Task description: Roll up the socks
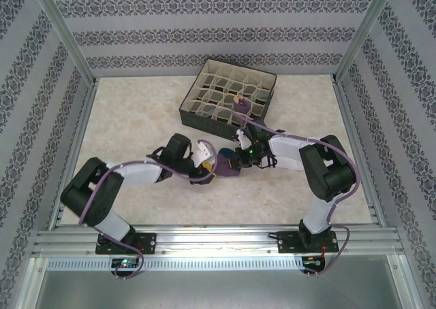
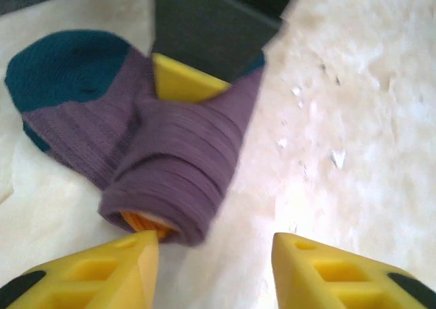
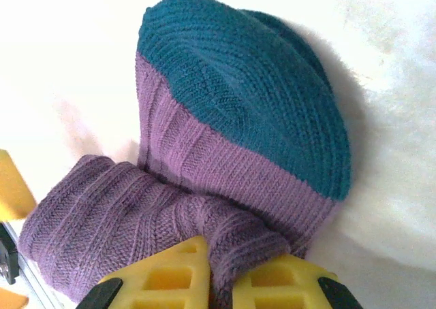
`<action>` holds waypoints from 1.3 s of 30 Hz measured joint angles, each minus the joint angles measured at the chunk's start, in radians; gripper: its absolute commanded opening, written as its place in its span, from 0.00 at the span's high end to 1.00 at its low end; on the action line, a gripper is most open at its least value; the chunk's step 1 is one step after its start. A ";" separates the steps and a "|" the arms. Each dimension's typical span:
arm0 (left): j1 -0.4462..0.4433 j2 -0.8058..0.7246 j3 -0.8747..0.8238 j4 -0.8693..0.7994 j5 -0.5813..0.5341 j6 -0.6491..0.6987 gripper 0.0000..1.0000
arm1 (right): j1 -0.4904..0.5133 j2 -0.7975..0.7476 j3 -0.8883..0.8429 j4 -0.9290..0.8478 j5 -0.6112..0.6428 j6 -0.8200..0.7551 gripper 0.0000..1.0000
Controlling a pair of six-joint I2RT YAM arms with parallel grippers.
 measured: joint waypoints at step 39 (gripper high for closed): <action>-0.175 0.157 0.180 -0.059 -0.222 0.208 0.96 | -0.043 -0.079 0.006 -0.089 -0.089 -0.004 0.47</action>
